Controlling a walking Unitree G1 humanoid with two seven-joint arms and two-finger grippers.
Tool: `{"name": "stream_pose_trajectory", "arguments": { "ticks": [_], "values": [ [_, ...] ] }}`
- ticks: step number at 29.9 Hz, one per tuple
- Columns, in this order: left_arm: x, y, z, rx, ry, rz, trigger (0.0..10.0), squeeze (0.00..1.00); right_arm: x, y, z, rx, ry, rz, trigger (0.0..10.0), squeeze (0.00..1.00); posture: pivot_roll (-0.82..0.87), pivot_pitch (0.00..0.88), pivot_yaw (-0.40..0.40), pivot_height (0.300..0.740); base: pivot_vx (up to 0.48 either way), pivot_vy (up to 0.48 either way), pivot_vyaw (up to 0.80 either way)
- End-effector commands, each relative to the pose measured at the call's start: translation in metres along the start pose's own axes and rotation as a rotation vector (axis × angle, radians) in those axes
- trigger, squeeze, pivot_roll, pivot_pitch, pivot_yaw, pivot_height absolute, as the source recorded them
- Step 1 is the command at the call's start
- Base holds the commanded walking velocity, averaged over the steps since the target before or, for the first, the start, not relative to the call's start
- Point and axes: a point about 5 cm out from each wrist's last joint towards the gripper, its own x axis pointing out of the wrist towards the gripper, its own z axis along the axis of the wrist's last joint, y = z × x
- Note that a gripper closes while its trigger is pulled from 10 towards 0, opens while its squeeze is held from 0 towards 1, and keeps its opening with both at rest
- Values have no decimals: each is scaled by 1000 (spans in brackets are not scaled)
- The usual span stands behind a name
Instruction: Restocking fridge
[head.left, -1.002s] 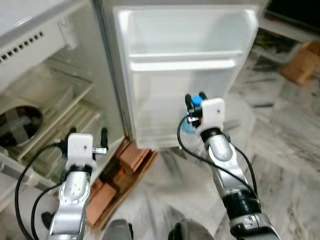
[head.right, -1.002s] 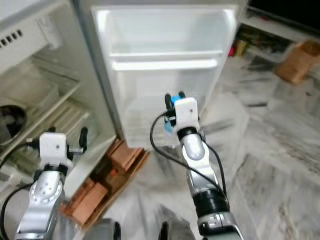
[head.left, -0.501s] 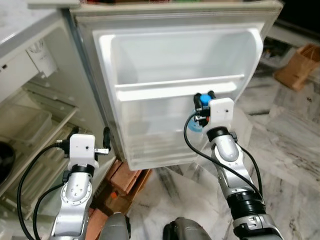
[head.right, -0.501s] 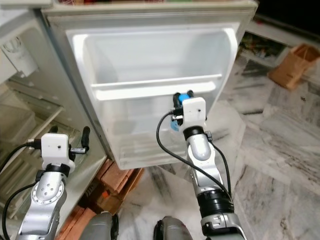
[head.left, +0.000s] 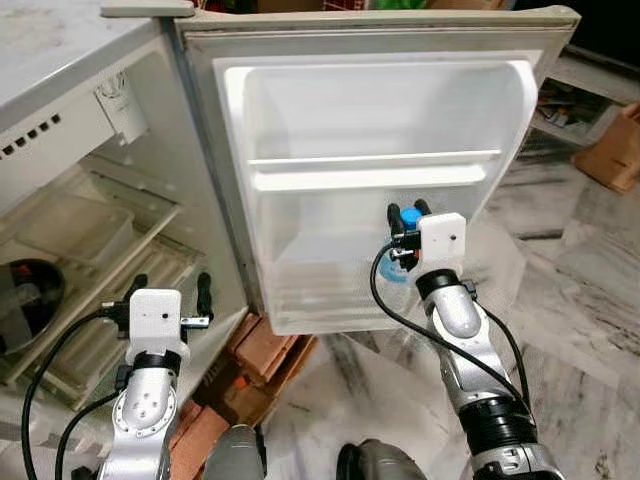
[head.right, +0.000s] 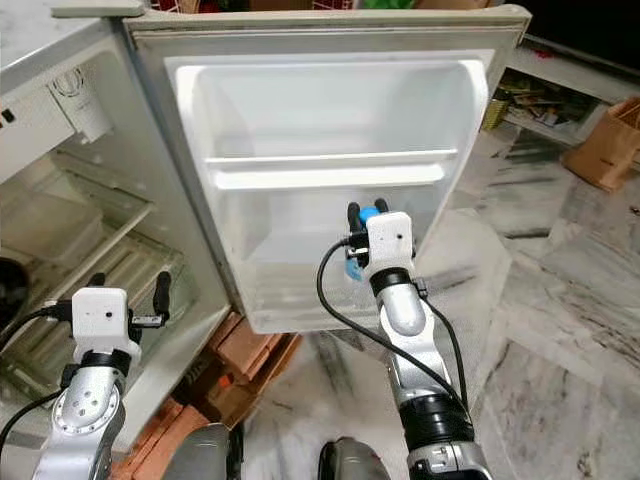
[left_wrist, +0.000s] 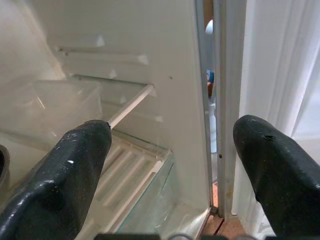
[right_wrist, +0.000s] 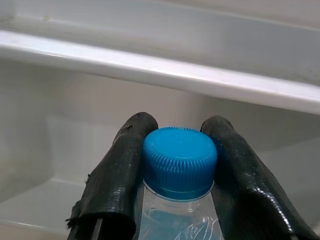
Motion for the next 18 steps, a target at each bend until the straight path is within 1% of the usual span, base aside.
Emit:
{"name": "stream_pose_trajectory", "arguments": {
  "ticks": [1,6,11,12,14,15,18],
  "values": [
    [0,-1,4,3,-10,-1,10000,0,0,-2,3,2,-14,-8,10000,0,144,126,-36,740,0,0,0],
    [1,-2,4,3,-10,-8,10000,0,-1,-3,1,4,-6,-6,10000,0,144,123,-31,740,0,0,0],
    [1,-1,4,10,-11,-8,10000,0,2,-4,1,7,-8,-9,10000,0,146,120,-29,706,0,0,0],
    [1,-1,4,10,-11,-8,10000,0,2,-4,1,7,-8,-9,10000,0,146,120,-29,706,0,0,0],
    [2,-2,4,13,-12,-10,10000,0,2,-3,1,9,-7,-7,10000,0,148,119,-29,686,0,0,0],
    [2,-2,4,13,-12,-10,10000,0,2,-3,1,9,-7,-7,10000,0,148,119,-29,686,0,0,0],
    [2,-2,4,15,-11,-14,10000,0,2,-1,1,17,-10,0,10000,0,147,116,-29,666,0,0,0]
  ]
}}
